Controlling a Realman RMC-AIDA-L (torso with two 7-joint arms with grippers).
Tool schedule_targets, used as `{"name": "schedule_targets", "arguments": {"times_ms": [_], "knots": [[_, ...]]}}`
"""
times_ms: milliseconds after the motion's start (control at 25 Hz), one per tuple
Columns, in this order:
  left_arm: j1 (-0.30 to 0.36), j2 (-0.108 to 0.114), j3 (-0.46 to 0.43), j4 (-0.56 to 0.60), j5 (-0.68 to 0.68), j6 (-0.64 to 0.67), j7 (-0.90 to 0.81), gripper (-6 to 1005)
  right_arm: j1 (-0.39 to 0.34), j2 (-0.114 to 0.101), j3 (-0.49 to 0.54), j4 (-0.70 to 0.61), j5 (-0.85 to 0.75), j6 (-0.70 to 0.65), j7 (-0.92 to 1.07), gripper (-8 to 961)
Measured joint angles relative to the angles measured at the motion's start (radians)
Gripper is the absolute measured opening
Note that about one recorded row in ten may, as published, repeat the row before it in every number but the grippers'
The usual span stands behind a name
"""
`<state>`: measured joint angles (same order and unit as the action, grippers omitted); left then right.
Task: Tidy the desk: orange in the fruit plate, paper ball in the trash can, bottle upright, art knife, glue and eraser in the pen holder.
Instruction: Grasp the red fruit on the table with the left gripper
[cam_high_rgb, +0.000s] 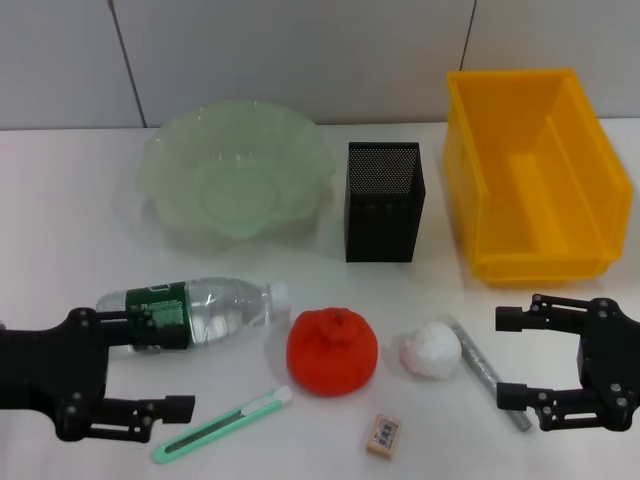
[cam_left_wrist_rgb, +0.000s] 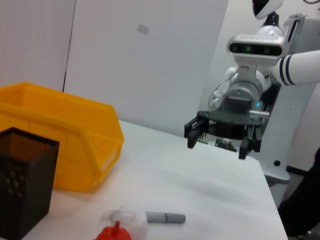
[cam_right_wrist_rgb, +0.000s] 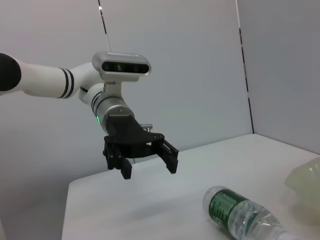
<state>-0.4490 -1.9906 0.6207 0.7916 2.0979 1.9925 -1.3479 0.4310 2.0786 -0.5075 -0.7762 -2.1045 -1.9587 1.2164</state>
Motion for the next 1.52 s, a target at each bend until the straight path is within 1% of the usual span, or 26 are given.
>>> {"name": "schedule_targets", "arguments": {"times_ms": [80,120,200,280,320,360,400,480,560,600,640,720,760,880,920,1080,1160,1240,1280,1400,1520], "knots": [[-0.007,-0.009,-0.004,0.0,-0.007,-0.001,0.001,761,-0.004,0.0,0.004,0.0,0.0,0.002,0.0,812],[-0.012,-0.02,-0.004,0.0,-0.016,-0.006,0.004,760,-0.007,0.0,0.006,0.0,0.0,0.003,0.0,812],[-0.017,-0.035,-0.004,0.0,-0.028,-0.018,0.011,757,-0.015,-0.001,0.009,0.0,0.0,0.003,0.0,811],[-0.025,-0.06,-0.004,-0.001,-0.04,-0.041,0.027,754,-0.027,-0.002,0.009,-0.002,0.0,0.005,0.0,811],[-0.025,-0.06,-0.004,-0.001,-0.04,-0.041,0.027,753,-0.034,-0.003,0.009,-0.004,0.0,0.007,0.0,811],[-0.034,-0.074,0.0,-0.014,-0.047,-0.068,0.049,751,-0.039,-0.003,0.009,-0.005,0.0,0.01,0.0,811],[-0.042,-0.078,0.003,-0.036,-0.053,-0.087,0.064,750,-0.045,-0.003,0.009,-0.006,0.0,0.014,0.0,811],[-0.057,-0.079,0.006,-0.088,-0.065,-0.125,0.092,747,-0.056,-0.003,0.009,-0.003,0.0,0.022,-0.007,811],[-0.057,-0.079,0.006,-0.088,-0.065,-0.125,0.092,744,-0.067,-0.003,0.009,-0.002,-0.001,0.025,-0.017,811],[-0.078,-0.079,0.006,-0.161,-0.072,-0.174,0.128,742,-0.073,-0.002,0.009,-0.001,-0.001,0.026,-0.021,811],[-0.078,-0.079,0.006,-0.161,-0.072,-0.174,0.128,741,-0.076,-0.002,0.009,0.001,-0.001,0.027,-0.023,811],[-0.096,-0.08,0.008,-0.232,-0.077,-0.259,0.18,738,-0.08,-0.002,0.009,0.012,-0.001,0.028,-0.025,811],[-0.113,-0.081,0.009,-0.292,-0.078,-0.315,0.211,737,-0.081,-0.003,0.009,0.019,-0.001,0.028,-0.027,811],[-0.134,-0.081,0.01,-0.35,-0.077,-0.366,0.249,732,-0.084,-0.004,0.009,0.025,-0.005,0.031,-0.036,811],[-0.149,-0.082,0.011,-0.394,-0.075,-0.412,0.281,731,-0.086,-0.003,0.006,0.031,-0.006,0.037,-0.042,811],[-0.159,-0.084,0.015,-0.43,-0.077,-0.454,0.316,725,-0.086,-0.004,0.007,0.053,-0.006,0.042,-0.047,811],[-0.169,-0.087,0.014,-0.494,-0.089,-0.516,0.371,722,-0.086,-0.004,0.009,0.059,-0.006,0.044,-0.05,811],[-0.172,-0.087,0.016,-0.524,-0.106,-0.558,0.407,719,-0.087,-0.003,0.009,0.069,-0.006,0.049,-0.053,811],[-0.172,-0.087,0.016,-0.524,-0.106,-0.558,0.407,718,-0.087,-0.004,0.009,0.073,-0.006,0.051,-0.054,811],[-0.18,-0.088,0.013,-0.578,-0.132,-0.614,0.472,713,-0.087,-0.003,0.008,0.075,-0.006,0.052,-0.054,811],[-0.201,-0.089,0.017,-0.626,-0.159,-0.668,0.524,709,-0.088,-0.003,0.006,0.076,-0.006,0.053,-0.054,811]]}}
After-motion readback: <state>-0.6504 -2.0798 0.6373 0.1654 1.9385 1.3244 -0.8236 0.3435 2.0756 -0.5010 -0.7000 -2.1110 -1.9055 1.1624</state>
